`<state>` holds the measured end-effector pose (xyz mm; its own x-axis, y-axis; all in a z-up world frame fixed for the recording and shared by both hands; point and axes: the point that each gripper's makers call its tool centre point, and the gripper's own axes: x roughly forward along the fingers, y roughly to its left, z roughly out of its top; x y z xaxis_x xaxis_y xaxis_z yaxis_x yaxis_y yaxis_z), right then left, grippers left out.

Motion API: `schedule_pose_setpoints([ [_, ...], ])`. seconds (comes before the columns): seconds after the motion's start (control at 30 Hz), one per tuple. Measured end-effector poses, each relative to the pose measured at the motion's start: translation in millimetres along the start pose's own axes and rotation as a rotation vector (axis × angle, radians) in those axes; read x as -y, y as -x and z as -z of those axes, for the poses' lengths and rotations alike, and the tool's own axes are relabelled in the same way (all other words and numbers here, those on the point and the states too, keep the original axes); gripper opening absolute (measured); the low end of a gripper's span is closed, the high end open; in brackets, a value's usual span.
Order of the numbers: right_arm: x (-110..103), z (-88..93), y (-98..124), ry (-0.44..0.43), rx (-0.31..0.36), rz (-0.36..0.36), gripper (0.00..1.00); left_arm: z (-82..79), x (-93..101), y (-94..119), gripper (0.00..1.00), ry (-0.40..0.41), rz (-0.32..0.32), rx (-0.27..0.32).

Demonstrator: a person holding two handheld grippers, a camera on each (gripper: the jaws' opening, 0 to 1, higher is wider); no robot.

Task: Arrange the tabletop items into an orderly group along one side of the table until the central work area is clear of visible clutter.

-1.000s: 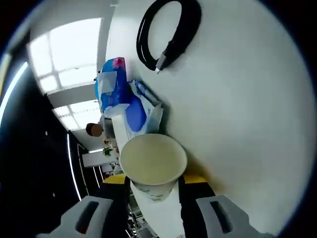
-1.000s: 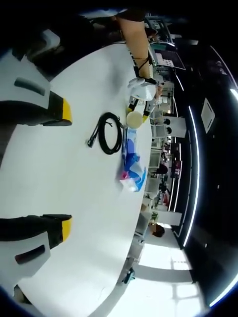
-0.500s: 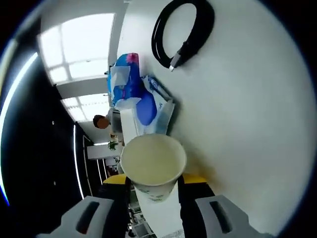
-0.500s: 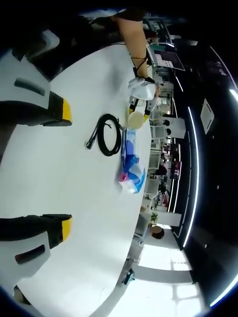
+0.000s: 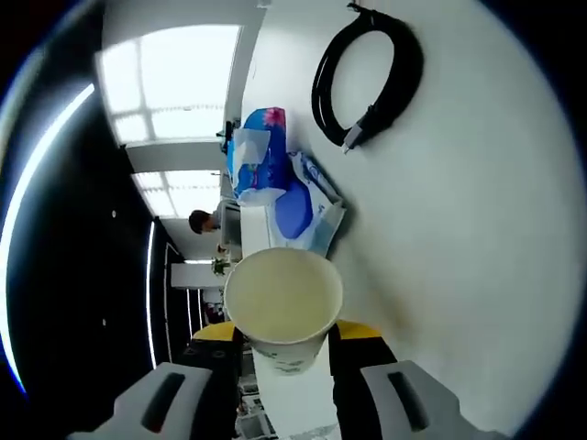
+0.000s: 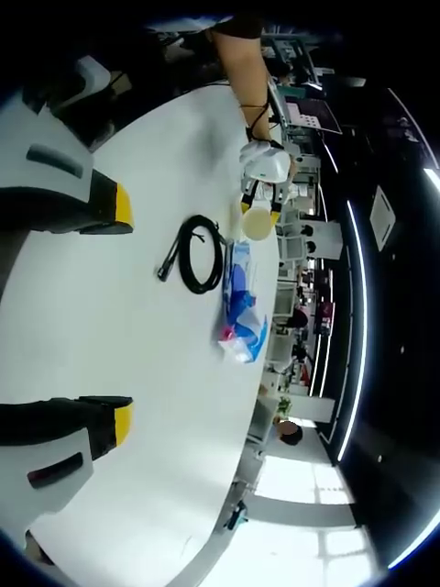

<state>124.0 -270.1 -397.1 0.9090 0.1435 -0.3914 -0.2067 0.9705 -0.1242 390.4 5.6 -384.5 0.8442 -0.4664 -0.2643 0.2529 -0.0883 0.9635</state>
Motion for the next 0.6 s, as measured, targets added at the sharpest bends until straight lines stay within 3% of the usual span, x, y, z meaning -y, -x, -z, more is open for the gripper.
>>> schedule_pose_setpoints([
  [0.17, -1, -1.3, -1, 0.005, 0.0, -0.005, 0.69, -0.6, -14.7, 7, 0.36, 0.187, -0.059, 0.031],
  [0.33, -3, -1.4, -2, 0.009, -0.005, -0.011, 0.68, 5.9, -29.9, 16, 0.36, 0.432, -0.099, 0.052],
  [0.5, -5, -3.6, -2, 0.009, 0.005, -0.021, 0.68, 14.3, -33.4, 18, 0.36, 0.499, -0.101, 0.043],
  [0.6, -4, -4.8, -2, 0.007, 0.011, -0.018, 0.68, 13.9, -32.9, 20, 0.36, 0.583, -0.103, 0.056],
])
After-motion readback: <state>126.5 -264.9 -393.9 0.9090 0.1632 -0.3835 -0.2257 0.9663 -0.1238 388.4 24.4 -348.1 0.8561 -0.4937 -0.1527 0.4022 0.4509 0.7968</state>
